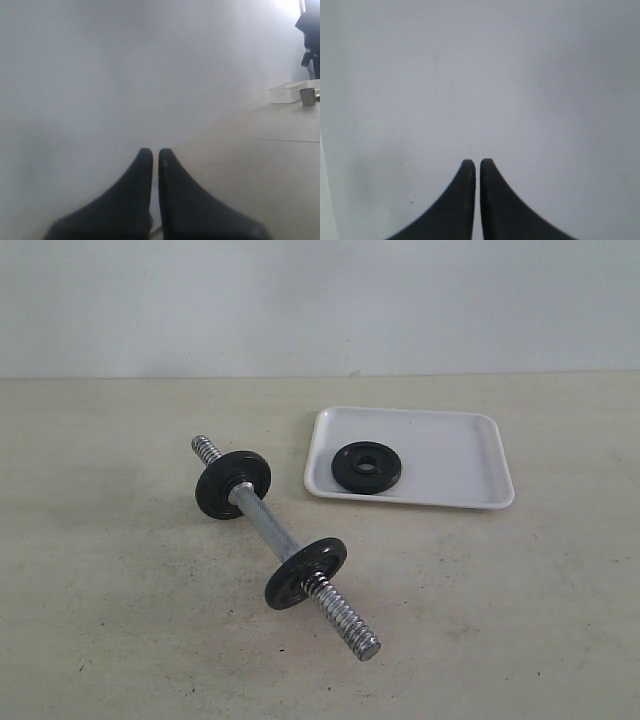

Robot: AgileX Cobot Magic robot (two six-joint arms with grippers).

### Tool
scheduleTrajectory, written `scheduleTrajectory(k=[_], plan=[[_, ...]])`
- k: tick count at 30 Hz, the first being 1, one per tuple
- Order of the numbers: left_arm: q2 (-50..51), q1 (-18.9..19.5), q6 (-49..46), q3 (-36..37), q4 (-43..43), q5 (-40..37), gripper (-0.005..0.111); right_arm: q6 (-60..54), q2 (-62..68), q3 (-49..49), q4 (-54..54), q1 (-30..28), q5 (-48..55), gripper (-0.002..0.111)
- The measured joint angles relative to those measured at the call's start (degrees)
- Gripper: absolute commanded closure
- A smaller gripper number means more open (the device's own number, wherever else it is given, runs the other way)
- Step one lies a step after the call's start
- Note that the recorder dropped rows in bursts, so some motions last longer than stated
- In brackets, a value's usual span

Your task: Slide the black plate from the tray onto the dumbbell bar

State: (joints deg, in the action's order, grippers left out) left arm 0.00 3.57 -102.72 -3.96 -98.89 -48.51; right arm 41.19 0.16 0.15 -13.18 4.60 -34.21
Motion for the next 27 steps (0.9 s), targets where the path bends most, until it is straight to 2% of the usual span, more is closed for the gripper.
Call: scheduleTrajectory(k=[3, 7, 13, 16, 22, 27], plan=[[0.00, 0.00, -6.10, -1.22, 0.00, 3.42, 0.102, 7.98, 0.00, 0.00, 0.00, 0.00, 1.65, 0.106], [0.00, 0.00, -7.02, -2.83, -0.08, 5.86, 0.102, 9.30, 0.00, 0.00, 0.00, 0.00, 2.04, 0.106], [-0.05, 0.00, -6.12, -5.54, -0.22, -0.14, 0.102, 10.93, 0.00, 0.00, -1.20, 0.00, 1.53, 0.106], [-0.05, 0.00, -3.51, -6.62, -0.48, -5.53, 0.102, 11.32, 0.00, 0.00, -6.56, 0.00, -0.98, 0.106], [-0.08, 0.00, 0.13, -7.03, -0.61, -14.87, 0.102, 12.19, 0.00, 0.00, -25.88, 0.00, -5.61, 0.106], [-0.08, 0.00, 0.48, -8.95, -0.50, -13.25, 0.102, 14.45, 0.00, 0.00, -31.96, 0.00, -5.69, 0.106]])
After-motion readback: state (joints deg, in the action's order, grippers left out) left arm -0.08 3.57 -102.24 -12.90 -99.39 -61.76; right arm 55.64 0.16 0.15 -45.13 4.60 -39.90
